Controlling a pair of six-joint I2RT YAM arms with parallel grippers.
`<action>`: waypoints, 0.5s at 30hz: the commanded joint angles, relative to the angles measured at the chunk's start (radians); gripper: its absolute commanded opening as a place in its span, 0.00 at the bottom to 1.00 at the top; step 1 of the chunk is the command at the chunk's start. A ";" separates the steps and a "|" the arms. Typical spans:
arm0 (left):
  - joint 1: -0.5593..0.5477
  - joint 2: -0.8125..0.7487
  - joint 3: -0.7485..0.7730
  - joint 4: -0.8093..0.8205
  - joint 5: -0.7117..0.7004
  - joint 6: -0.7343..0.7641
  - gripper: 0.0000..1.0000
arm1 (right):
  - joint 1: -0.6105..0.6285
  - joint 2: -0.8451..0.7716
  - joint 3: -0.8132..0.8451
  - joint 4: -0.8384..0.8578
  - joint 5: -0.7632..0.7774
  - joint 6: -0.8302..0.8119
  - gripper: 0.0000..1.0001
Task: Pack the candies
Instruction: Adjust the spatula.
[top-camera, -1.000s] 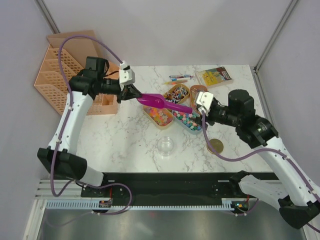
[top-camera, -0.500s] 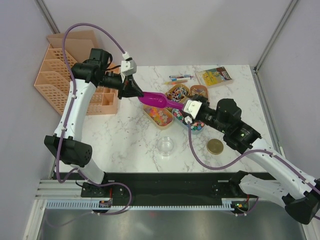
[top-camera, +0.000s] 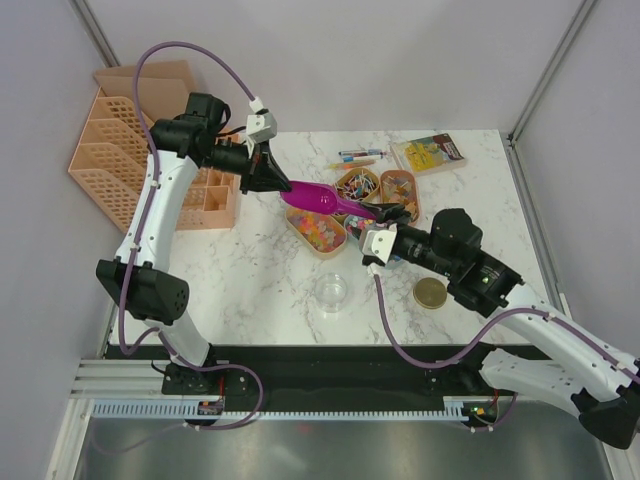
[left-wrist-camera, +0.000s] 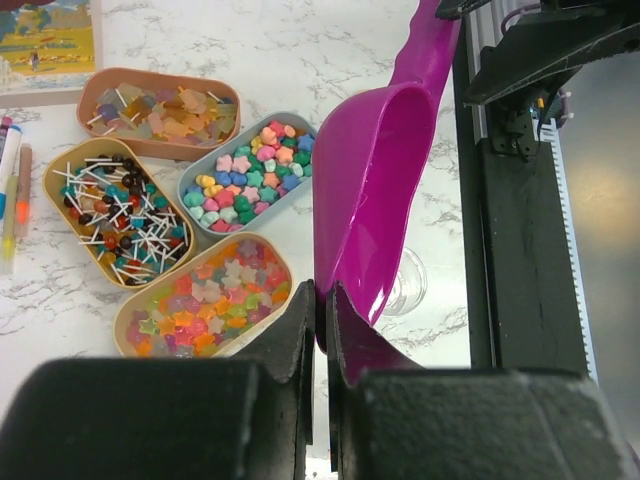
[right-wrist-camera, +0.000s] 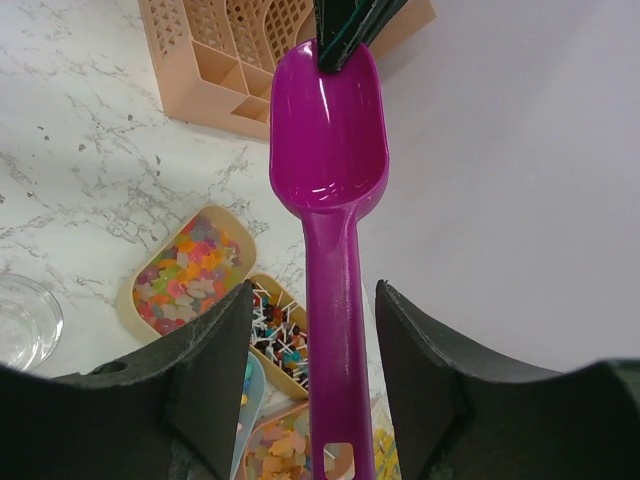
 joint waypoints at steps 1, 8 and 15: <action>-0.004 -0.002 0.049 -0.201 0.050 -0.042 0.02 | 0.005 0.006 0.005 0.028 -0.018 -0.012 0.59; -0.004 0.005 0.065 -0.201 0.043 -0.049 0.02 | 0.004 0.027 -0.004 0.057 -0.001 0.002 0.55; -0.004 0.002 0.057 -0.201 0.032 -0.046 0.02 | 0.004 0.035 -0.009 0.075 0.036 0.017 0.52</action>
